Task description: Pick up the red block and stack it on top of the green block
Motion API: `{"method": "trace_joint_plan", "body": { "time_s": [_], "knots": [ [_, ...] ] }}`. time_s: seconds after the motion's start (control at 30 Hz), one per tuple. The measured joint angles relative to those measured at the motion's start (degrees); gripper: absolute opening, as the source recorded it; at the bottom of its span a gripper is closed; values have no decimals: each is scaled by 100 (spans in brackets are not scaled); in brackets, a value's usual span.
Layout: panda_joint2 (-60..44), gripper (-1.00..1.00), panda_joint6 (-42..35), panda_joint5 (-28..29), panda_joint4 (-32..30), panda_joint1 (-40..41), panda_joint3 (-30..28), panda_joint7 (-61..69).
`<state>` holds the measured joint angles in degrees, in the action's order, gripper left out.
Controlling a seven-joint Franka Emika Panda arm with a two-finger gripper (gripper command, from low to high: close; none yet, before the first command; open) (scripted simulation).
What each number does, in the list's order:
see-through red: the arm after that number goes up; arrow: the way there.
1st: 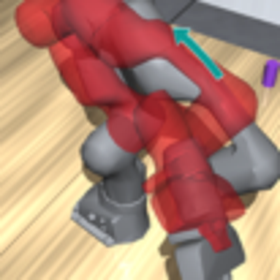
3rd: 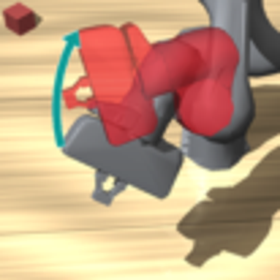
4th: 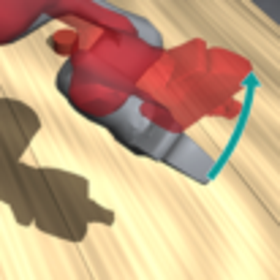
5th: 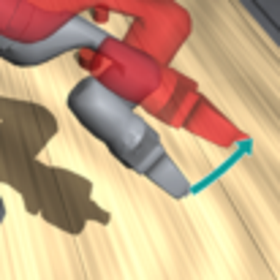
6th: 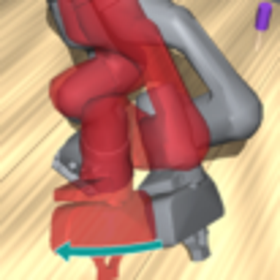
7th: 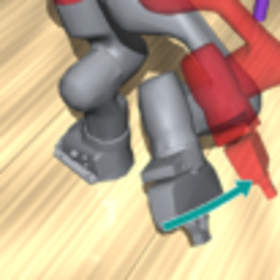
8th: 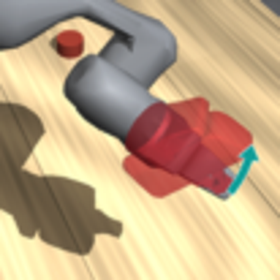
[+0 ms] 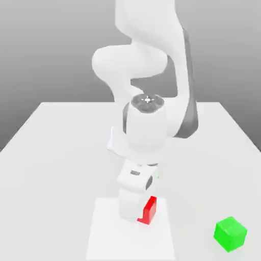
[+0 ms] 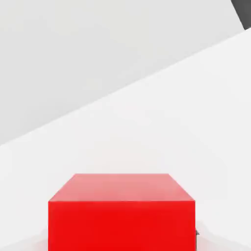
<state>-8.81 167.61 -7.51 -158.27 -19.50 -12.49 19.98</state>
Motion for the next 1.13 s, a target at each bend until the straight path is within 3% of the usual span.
{"method": "trace_joint_plan", "body": {
  "time_s": [0.4, 0.5, 0.83, 0.97, 1.0, 1.13],
  "knots": [
    [884, -100, -753, 781, -176, -5, -190, -571],
    [799, -100, -1021, 982, 212, 243, 118, -401],
    [30, -100, -1975, 809, 1896, -853, 1148, 1067],
    [-661, -100, -1479, 767, 2084, -908, 1263, 1228],
    [-860, 100, -1297, 764, 2096, -908, 1263, 1232],
    [-860, 100, -1297, 764, 2096, -908, 1263, 1232]
  ]
}}
